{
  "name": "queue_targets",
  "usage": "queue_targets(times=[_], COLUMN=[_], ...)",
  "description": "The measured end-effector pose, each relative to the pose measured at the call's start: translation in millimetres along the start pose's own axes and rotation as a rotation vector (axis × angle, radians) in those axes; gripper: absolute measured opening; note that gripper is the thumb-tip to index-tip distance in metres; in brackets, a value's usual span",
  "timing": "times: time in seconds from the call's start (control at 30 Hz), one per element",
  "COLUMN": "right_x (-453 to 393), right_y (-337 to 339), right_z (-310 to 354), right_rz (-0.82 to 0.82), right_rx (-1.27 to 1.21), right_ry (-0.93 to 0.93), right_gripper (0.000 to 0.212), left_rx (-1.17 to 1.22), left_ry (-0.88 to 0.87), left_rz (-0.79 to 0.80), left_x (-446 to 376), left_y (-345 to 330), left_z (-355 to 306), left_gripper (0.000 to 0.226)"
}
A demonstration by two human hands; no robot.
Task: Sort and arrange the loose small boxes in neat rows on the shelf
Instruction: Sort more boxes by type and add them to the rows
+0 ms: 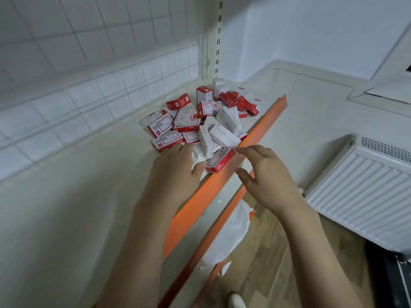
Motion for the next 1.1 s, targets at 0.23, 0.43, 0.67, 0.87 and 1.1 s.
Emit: queue_targets(times=[0.23, 0.43, 0.67, 0.87, 1.1], right_x=[-40.2, -62.7, -73.5, -86.8, -117.6], right_y=[16.4, 21.2, 18.0, 22.4, 24.3], right_z=[-29.2, -44.1, -56.0, -50.5, -27.1], right_rz=[0.015, 0.029, 0.075, 0.051, 0.117], right_rx=[-0.014, -0.034, -0.044, -0.067, -0.030], right_ry=[0.095, 0.186, 0.268, 0.363, 0.442], right_gripper=[0.045, 0.045, 0.046, 0.040, 0.050], left_rx=[0.066, 0.006, -0.024, -0.043, -0.098], left_ry=[0.110, 0.277, 0.400, 0.454, 0.350], left_rz=[-0.055, -0.073, -0.119, -0.249, -0.543], left_x=[-35.3, -52.6, -55.3, -45.6, -12.0], left_y=[-11.7, -19.0, -22.1, -9.5, 20.3], left_z=[-22.1, -30.9, -40.6, -37.3, -36.5], left_gripper=[0.048, 0.036, 0.016, 0.026, 0.027])
Point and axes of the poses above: each hand's wrist, its own x-axis away from the middle knuckle, its own y-axis out of the back of the hand, z = x × y, the point moved 5 cm from there along -x, towards the middle knuckle, and after that the axes turned 2 degrees about z, right-handed, at the moved point
